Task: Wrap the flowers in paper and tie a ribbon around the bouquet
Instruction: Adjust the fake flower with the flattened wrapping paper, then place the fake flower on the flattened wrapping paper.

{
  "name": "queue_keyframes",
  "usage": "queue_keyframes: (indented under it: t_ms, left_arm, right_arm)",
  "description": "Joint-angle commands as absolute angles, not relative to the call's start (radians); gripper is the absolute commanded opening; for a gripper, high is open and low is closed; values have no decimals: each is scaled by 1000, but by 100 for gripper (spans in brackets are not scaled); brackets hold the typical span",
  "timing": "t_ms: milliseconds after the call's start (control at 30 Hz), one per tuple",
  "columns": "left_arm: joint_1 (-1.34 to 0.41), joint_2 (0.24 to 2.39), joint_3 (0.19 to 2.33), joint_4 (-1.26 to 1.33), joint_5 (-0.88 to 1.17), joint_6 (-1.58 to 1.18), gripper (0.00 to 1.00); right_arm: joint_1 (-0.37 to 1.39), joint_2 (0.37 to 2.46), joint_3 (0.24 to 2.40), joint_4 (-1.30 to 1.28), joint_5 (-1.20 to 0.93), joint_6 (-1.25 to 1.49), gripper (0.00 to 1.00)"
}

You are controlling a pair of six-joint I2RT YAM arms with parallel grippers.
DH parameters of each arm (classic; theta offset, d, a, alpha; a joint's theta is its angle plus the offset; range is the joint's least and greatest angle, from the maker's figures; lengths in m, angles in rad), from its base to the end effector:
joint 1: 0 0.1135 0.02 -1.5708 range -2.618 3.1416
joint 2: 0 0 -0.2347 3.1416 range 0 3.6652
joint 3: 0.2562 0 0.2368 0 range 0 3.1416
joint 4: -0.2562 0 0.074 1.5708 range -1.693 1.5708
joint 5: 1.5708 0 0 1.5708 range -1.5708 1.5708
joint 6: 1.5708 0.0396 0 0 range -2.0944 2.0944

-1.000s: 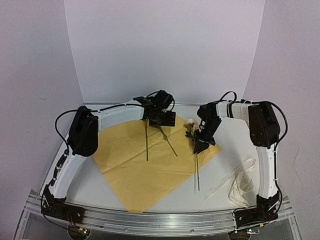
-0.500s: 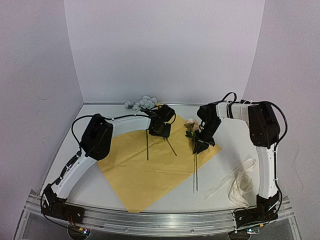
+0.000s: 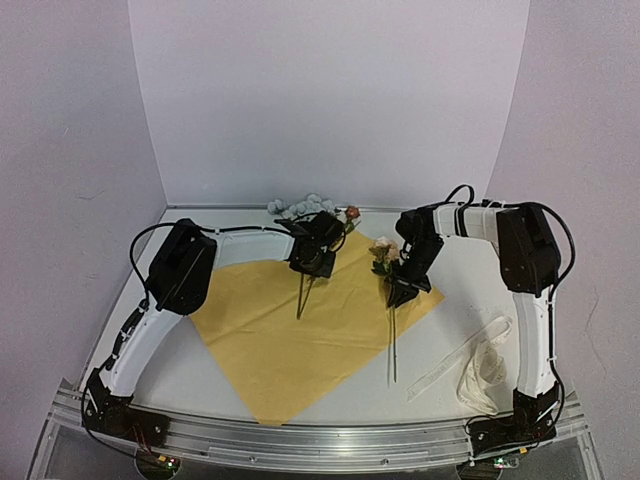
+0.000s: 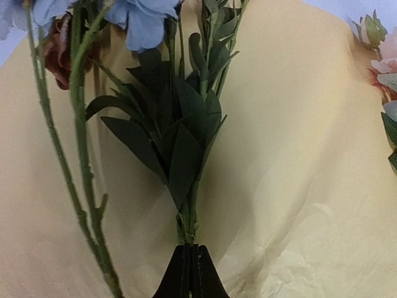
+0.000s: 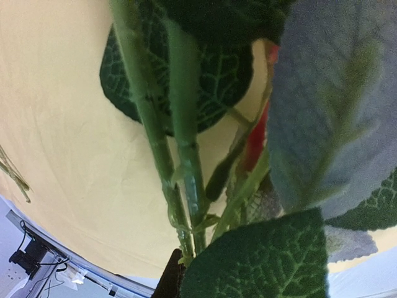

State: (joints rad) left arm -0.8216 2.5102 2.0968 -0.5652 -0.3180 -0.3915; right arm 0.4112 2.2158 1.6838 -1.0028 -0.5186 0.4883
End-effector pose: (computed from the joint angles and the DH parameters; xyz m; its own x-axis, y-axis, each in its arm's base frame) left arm 0.3534 -0.3618 0.1224 -0.7424 0.2660 -0.6149 0.3174 0.9479 0.0268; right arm 0.3523 0.1750 0.1282 -0.9795 0.0174 0.2006 0.1087 0.8842 0.4543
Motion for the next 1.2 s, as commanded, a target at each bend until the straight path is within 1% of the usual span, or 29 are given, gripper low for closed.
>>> queue_keyframes:
  t_ms: [0, 200, 233, 267, 367, 433, 467, 600, 767, 833, 867, 933, 1000, 1100, 1167]
  left_arm:
    - [-809, 2396, 2079, -545, -303, -374, 0]
    - [-804, 2434, 2118, -573, -264, -456, 0]
    - [-804, 2435, 2119, -570, -253, -463, 4]
    - [-804, 2434, 2118, -567, -244, -472, 9]
    - [-804, 2401, 2078, -539, -232, -493, 37]
    - [-804, 2343, 2018, -488, -217, -501, 48]
    - [-803, 2314, 1987, -462, -209, -506, 51]
    - [-788, 2164, 1859, -365, -167, -537, 59]
    - [-714, 1950, 1598, -235, -82, -600, 70]
    - [-682, 1904, 1526, -227, -52, -619, 71]
    - [-663, 1893, 1498, -238, -47, -628, 69]
    - [-621, 1884, 1432, -246, -18, -642, 61]
    - [-592, 1878, 1373, -236, 39, -656, 49]
    - [-583, 1883, 1298, -213, 77, -659, 35]
    - [-583, 1897, 1265, -197, 121, -661, 27]
  right_arm:
    - [375, 2217, 1656, -1023, -516, 470, 0]
    - [367, 2195, 1654, -1028, -517, 464, 0]
    - [366, 2194, 1657, -1028, -519, 465, 0]
    - [366, 2191, 1663, -1028, -523, 468, 0]
    - [367, 2177, 1687, -1029, -541, 475, 0]
    - [367, 2164, 1703, -1029, -548, 478, 0]
    - [368, 2158, 1711, -1029, -552, 481, 0]
    - [367, 2140, 1752, -1030, -549, 490, 0]
    - [368, 2120, 1806, -1026, -526, 498, 0]
    - [369, 2123, 1836, -1016, -521, 502, 0]
    - [369, 2125, 1849, -1002, -520, 507, 0]
    - [377, 2143, 1874, -955, -529, 521, 0]
    - [390, 2169, 1918, -902, -529, 522, 0]
    - [419, 2233, 2014, -829, -509, 512, 0]
    - [436, 2301, 2102, -790, -507, 520, 0]
